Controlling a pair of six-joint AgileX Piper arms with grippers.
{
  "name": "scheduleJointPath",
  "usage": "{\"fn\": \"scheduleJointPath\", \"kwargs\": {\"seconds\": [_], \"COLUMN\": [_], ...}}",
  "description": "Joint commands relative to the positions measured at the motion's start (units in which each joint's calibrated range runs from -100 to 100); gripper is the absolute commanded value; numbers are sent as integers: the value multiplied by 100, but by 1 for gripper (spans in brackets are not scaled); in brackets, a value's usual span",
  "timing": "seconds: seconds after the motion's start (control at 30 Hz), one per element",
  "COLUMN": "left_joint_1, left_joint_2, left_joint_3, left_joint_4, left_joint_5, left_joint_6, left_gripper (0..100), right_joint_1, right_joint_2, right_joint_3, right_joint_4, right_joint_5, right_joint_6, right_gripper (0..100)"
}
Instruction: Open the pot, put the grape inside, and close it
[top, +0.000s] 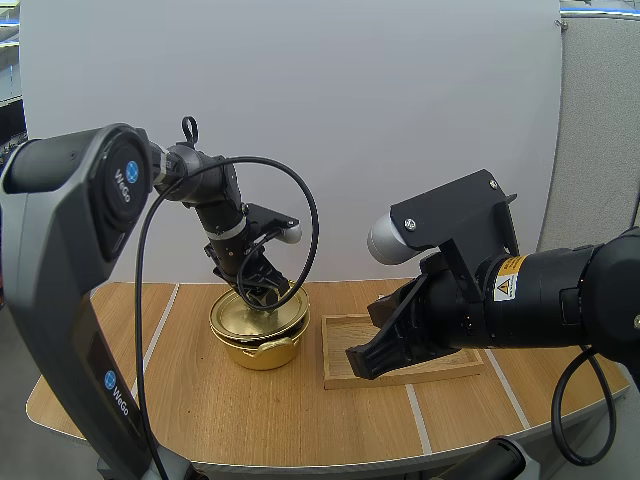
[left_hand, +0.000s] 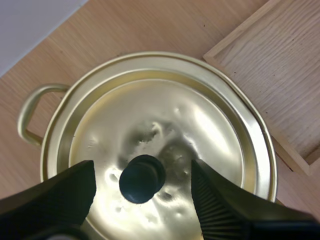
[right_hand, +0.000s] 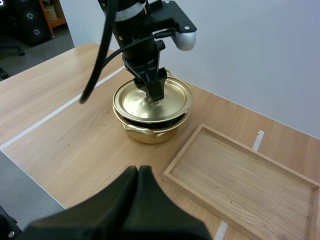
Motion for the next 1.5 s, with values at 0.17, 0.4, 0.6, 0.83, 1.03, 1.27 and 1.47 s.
{"fn": "scheduleJointPath", "kwargs": {"seconds": [0.17,0.4,0.6,0.83,1.03,1.27,1.47], "left_joint_1": [-19,-19,-19,-19,-19,-19,-19], "left_joint_2": [-1557,-2513,-3057,-3548,-4081,-4912,-5473], "left_joint_3": [-698,-1208,-1569,-2200,-2768,-3260,-3537], "left_joint_4": [-116,-119,-119,-107,-107,-81,66], "left_joint_5": [1089,1367,1720,2182,2182,2182,2182], "left_joint_6": [3,3,3,3,-5,-5,-125], "left_gripper": [90,90,90,90,90,88,88], "right_joint_1": [-19,-19,-19,-19,-19,-19,-19], "right_joint_2": [2,2,2,2,2,2,2], "right_joint_3": [1,1,1,1,1,1,1], "right_joint_4": [-21,-21,-21,-21,-21,-32,-32], "right_joint_5": [28,28,28,28,28,24,24], "right_joint_6": [-36,-36,-36,-36,-36,-36,-36], "right_gripper": [0,0,0,0,0,0,0]}}
